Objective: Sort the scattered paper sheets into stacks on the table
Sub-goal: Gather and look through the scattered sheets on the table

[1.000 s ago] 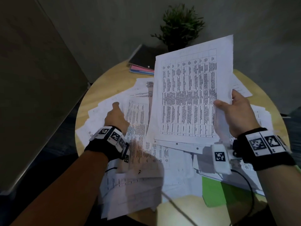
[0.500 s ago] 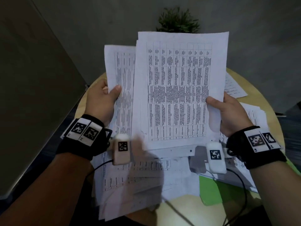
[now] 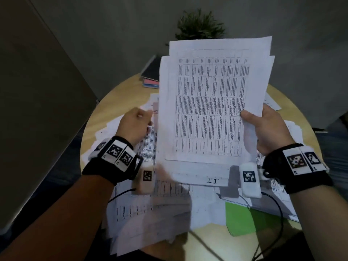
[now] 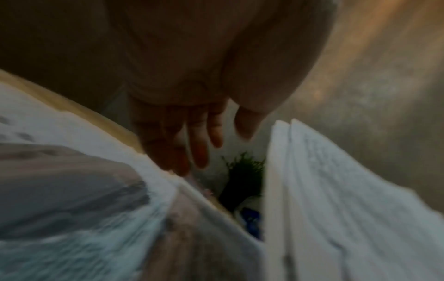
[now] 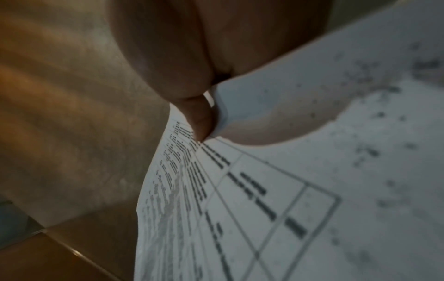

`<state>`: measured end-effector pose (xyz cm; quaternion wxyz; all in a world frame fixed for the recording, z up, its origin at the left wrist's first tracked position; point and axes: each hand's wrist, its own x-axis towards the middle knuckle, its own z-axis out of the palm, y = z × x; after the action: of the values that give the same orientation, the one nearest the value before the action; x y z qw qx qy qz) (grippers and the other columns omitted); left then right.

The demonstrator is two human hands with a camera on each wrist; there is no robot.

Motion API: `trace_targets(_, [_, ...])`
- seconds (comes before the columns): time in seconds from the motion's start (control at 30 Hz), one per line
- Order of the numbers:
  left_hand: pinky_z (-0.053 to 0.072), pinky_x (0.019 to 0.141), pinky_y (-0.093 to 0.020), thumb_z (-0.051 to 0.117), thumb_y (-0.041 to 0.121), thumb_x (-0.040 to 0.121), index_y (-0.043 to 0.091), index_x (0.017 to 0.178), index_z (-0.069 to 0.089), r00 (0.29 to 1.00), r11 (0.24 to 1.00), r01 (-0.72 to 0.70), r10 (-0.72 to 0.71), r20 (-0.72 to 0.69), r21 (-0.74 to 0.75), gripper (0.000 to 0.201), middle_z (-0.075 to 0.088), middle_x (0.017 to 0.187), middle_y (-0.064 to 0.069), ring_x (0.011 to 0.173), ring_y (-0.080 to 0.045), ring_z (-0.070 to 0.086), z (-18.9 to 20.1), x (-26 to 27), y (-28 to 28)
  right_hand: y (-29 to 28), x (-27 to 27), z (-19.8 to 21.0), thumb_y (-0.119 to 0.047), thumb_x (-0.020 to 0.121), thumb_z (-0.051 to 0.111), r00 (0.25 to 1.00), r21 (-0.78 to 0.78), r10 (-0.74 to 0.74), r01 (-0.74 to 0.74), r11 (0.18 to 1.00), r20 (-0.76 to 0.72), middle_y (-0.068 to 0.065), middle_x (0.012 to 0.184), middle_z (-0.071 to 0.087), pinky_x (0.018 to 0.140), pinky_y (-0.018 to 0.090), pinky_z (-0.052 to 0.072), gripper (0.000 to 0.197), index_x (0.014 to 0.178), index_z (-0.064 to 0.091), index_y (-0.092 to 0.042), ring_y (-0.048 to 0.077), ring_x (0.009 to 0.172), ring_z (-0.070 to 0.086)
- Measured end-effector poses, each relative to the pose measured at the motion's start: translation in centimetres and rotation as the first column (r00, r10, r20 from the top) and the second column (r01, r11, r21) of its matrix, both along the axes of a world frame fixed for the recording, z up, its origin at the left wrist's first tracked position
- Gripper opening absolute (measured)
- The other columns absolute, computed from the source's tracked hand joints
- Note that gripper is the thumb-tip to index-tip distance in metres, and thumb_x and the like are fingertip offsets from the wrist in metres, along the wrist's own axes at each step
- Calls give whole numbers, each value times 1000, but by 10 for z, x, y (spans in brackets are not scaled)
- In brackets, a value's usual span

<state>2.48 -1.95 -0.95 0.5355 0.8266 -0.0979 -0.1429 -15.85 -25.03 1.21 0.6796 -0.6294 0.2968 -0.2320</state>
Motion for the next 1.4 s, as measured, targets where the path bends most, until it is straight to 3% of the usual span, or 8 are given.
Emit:
trace_targets(0.13, [44, 98, -43, 67, 40, 85, 13, 132, 46, 990, 720, 125, -140, -33, 683, 59, 48, 135, -16, 121, -36, 48, -40, 10, 27, 0, -2, 1, -7, 95, 53, 1000, -84, -16, 15, 996, -15, -14, 94, 66, 58, 6, 46, 22, 112, 60, -19, -11, 69, 62])
trace_targets(0.23, [40, 100, -49, 71, 48, 80, 14, 145, 30, 987, 592, 91, -160, 6, 800, 85, 37, 140, -18, 128, -40, 36, -50, 2, 26, 1, 0, 0, -7, 95, 54, 999, -113, -22, 17, 993, -38, -14, 96, 68, 70, 16, 47, 23, 111, 63, -22, -2, 83, 64])
trace_targets(0.4, [46, 88, -46, 82, 25, 76, 11, 149, 15, 1000, 755, 28, -16, -24, 655, 100, 46, 135, -24, 116, -41, 51, -47, 1, 21, 3, 3, -3, -10, 94, 56, 997, -125, -7, -3, 992, -81, -5, 108, 69, 83, 29, 48, 25, 116, 63, -22, 15, 100, 64])
trace_targets(0.6, [47, 83, -36, 67, 15, 89, 5, 142, 38, 999, 841, -13, -8, 37, 540, 61, 52, 135, -19, 115, -36, 55, -44, 3, 30, 3, 3, -2, -7, 94, 54, 998, -118, 7, -15, 993, -64, -6, 109, 69, 78, 21, 47, 30, 122, 61, -16, 8, 95, 64])
trace_targets(0.8, [50, 78, -34, 58, 13, 94, 11, 116, 64, 976, 990, -122, 108, 191, 63, 23, 68, 100, -5, 90, -27, 65, -10, -3, 39, 2, 3, 2, -3, 94, 53, 1000, -17, 19, -19, 1000, 7, 3, 112, 68, 93, 34, 49, 27, 117, 60, -14, 21, 104, 64])
trace_targets(1.1, [56, 87, -41, 57, 21, 96, 24, 104, 69, 986, 958, 32, 15, 163, -284, 14, 74, 99, 6, 95, -14, 70, 37, -21, -5, 6, 4, 9, -6, 98, 46, 978, 188, -53, 14, 982, 201, -9, 101, 63, 80, 13, 48, 24, 121, 53, -13, 2, 87, 61])
trace_targets(1.3, [52, 87, -20, 29, 35, 105, 8, 123, 59, 989, 913, 137, -103, 106, -385, 45, 72, 102, -2, 82, -4, 69, 60, -51, -31, 2, 1, 14, -6, 99, 46, 968, 103, -124, 104, 989, 218, -7, 111, 62, 98, 29, 44, 32, 130, 50, -13, 12, 106, 60])
trace_targets(1.4, [53, 77, -15, 60, 12, 93, 8, 119, 56, 959, 913, 248, -183, 218, -324, 27, 70, 99, 4, 82, 3, 67, 59, -56, -34, 0, -1, 19, -6, 97, 50, 951, -68, -181, 204, 977, 252, -12, 111, 62, 97, 26, 45, 32, 127, 50, -17, 6, 106, 59])
